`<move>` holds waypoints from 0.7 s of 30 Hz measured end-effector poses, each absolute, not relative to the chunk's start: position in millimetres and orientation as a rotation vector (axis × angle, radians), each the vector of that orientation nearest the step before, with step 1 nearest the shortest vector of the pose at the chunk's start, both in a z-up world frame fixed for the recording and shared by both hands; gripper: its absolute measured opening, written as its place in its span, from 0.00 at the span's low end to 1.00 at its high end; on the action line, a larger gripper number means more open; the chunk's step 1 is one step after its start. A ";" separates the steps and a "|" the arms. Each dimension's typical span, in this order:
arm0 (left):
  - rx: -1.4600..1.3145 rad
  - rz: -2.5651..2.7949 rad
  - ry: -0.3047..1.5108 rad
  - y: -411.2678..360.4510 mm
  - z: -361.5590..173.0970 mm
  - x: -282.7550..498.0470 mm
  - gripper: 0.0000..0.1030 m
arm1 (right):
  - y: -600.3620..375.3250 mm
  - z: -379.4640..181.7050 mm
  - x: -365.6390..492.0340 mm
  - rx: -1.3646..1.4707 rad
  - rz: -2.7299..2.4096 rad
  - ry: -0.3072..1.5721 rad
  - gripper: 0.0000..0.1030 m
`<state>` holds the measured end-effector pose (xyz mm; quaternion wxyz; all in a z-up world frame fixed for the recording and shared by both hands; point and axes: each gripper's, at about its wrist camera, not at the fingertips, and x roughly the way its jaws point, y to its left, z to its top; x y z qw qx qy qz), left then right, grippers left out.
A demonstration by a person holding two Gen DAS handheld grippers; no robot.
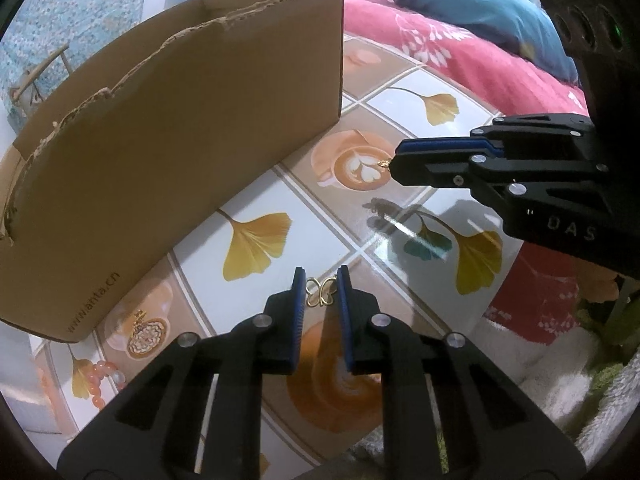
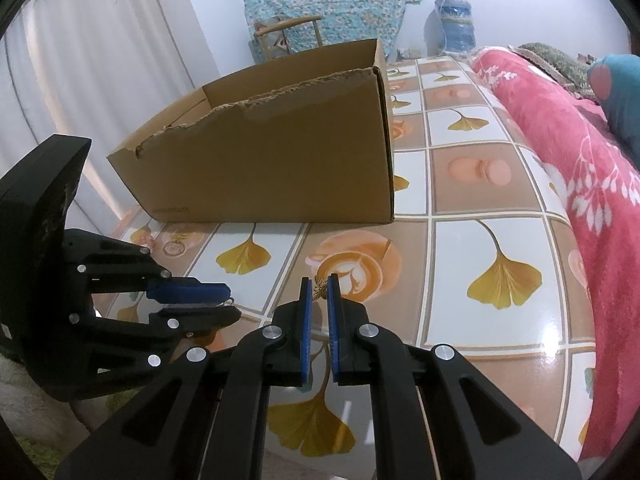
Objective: Organize jewelry
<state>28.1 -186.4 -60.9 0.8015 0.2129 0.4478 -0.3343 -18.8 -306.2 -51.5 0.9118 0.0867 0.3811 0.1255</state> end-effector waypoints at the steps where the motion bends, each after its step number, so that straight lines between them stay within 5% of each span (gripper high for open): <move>1: 0.456 -0.716 0.963 -186.8 -60.8 28.6 0.14 | -306.6 -51.7 -18.5 0.181 0.259 0.785 0.08; 14: 0.482 -0.712 0.922 -185.5 -52.8 24.7 0.14 | -309.4 -51.6 -18.5 0.185 0.257 0.778 0.08; 21: 0.455 -0.694 0.814 -172.6 -6.4 21.9 0.14 | -311.4 -12.2 -24.2 0.165 0.279 0.688 0.08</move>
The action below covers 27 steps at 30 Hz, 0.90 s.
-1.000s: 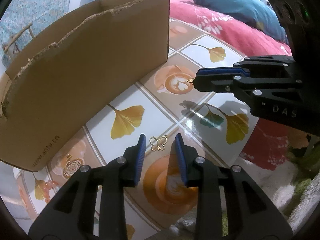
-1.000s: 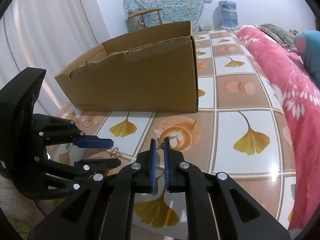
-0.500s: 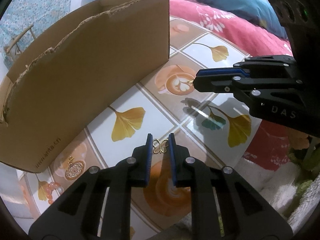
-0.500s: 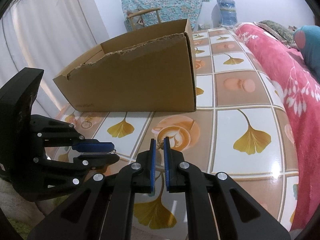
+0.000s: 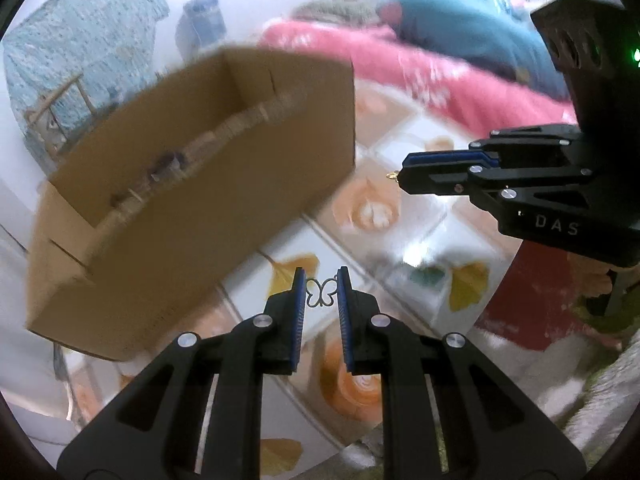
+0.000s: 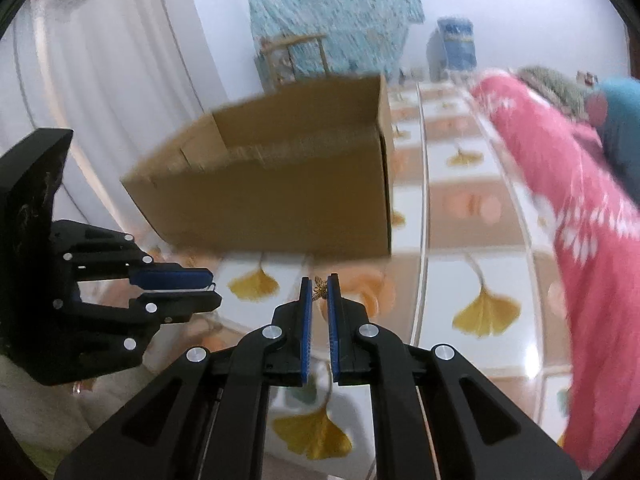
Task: Organize jewelry
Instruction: 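Carry the charm over the box and open the left tool while the right tool drops the earring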
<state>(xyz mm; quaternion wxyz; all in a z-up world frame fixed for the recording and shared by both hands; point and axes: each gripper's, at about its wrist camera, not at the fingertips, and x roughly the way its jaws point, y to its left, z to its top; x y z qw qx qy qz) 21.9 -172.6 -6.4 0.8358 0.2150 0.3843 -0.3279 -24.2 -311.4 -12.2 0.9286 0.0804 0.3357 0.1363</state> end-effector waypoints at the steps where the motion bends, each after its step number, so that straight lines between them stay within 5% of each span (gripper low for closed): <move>1: 0.447 -0.692 0.791 -169.6 3.6 22.9 0.14 | -311.3 -1.0 -23.3 0.159 0.293 0.663 0.08; 10: 0.349 -0.682 0.658 -128.2 74.0 75.2 0.14 | -290.3 76.5 45.4 0.060 0.494 0.556 0.08; 21: 0.236 -0.705 1.115 -118.4 15.2 209.7 0.14 | -263.5 23.0 194.3 0.053 0.508 1.088 0.08; 27: 0.251 -0.683 1.088 -120.0 11.8 217.5 0.23 | -271.8 12.1 201.8 0.091 0.477 1.109 0.14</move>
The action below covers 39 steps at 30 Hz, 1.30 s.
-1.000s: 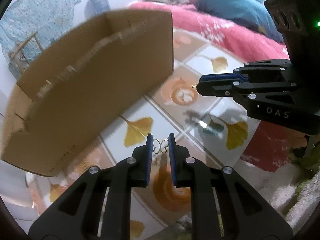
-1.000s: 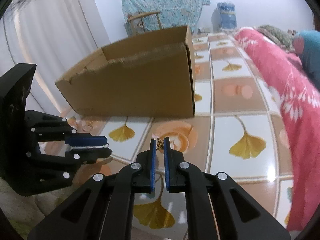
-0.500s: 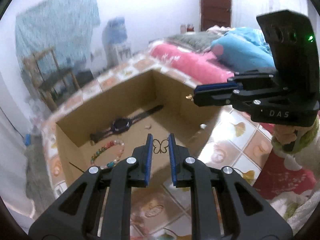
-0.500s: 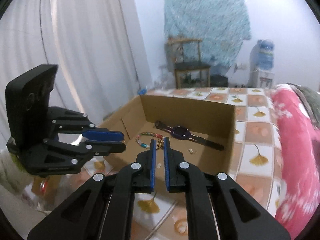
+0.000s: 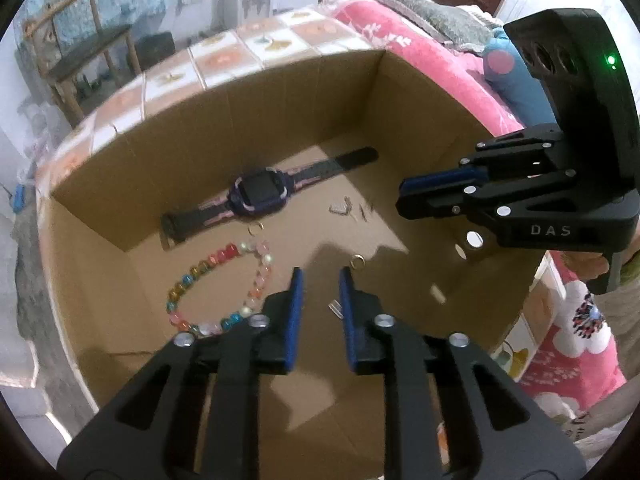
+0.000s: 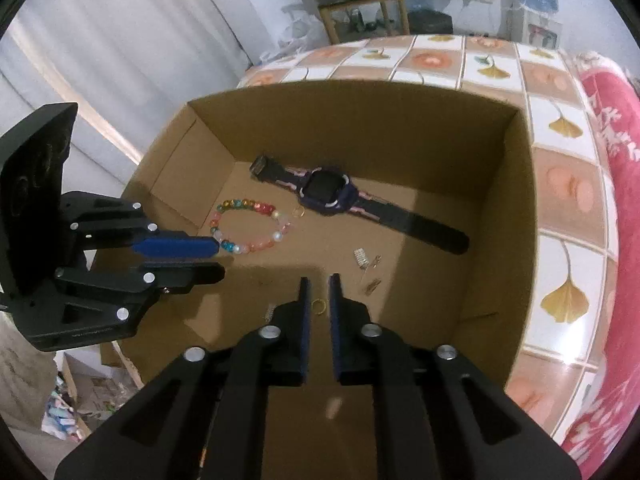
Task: Organize jewelry
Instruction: 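Carry the charm over the box and open the left tool while the right tool drops the earring, then withdraw the left tool from the box toward the pink bead bracelet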
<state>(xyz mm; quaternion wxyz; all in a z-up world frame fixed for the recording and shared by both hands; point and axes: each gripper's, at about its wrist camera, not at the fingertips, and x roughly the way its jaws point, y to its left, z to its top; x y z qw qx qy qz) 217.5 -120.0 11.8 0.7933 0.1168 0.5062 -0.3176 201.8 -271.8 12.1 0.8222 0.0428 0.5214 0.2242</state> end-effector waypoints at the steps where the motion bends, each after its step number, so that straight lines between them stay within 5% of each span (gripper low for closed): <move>1: 0.257 -0.680 1.075 -119.8 13.5 217.0 0.28 | -273.1 13.7 203.5 0.087 0.472 1.099 0.17; 12: 0.248 -0.635 0.939 -101.9 48.2 194.0 0.55 | -285.4 48.6 178.7 0.125 0.453 0.988 0.32; 20: 0.115 -0.565 0.757 -38.1 87.9 111.2 0.79 | -290.5 108.8 75.0 0.114 0.456 0.714 0.75; 25: 0.041 -0.457 0.719 0.8 58.4 52.5 0.88 | -275.1 72.5 16.7 0.154 0.442 0.748 0.90; 32: 0.019 -0.302 0.872 6.5 -36.4 36.0 0.89 | -246.0 -35.3 28.5 0.171 0.198 1.011 0.90; 39: 0.008 -0.299 0.918 -2.1 -68.5 44.0 0.89 | -223.5 -70.9 48.1 0.011 0.068 1.065 0.91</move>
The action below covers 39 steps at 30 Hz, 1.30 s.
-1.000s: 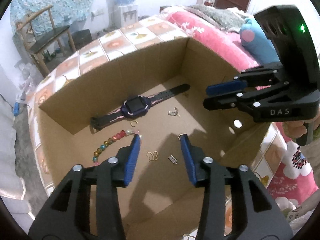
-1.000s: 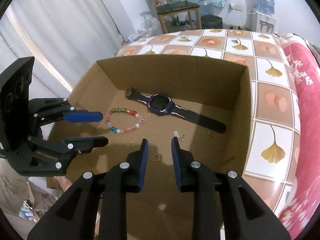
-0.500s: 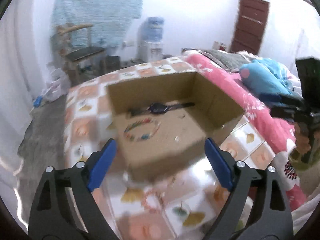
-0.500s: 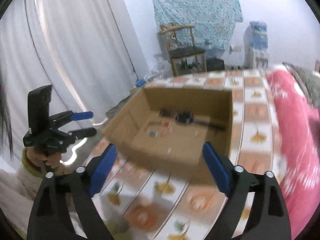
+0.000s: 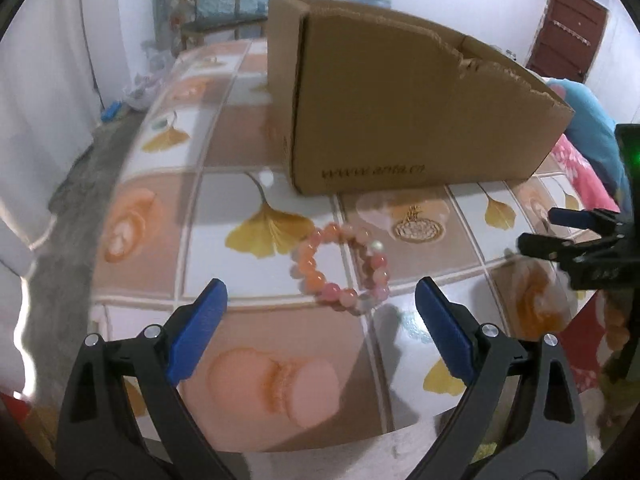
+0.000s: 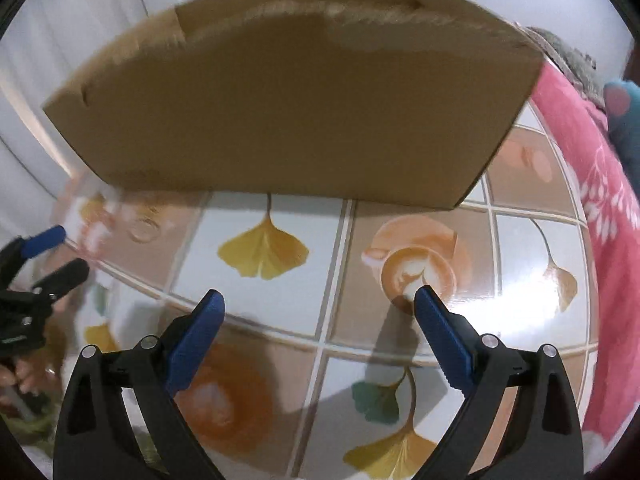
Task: Organize jewelry
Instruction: 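Withdraw the left tool from the box toward the pink bead bracelet, then lower the left tool and close its fingers on the pink bead bracelet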
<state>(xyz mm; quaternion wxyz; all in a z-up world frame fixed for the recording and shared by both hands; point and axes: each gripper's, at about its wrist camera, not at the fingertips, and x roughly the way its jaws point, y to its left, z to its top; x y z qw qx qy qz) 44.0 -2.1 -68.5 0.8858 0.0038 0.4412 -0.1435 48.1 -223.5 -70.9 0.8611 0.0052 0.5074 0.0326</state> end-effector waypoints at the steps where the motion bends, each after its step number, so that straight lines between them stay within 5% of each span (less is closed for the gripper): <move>1: 0.022 -0.298 0.906 -4.1 -68.8 42.6 0.89 | -222.4 -73.0 48.8 -0.002 0.054 1.060 0.93; 39: 0.128 -0.250 0.894 -18.3 -75.8 30.1 0.93 | -219.8 -80.6 32.6 0.012 0.033 0.988 0.94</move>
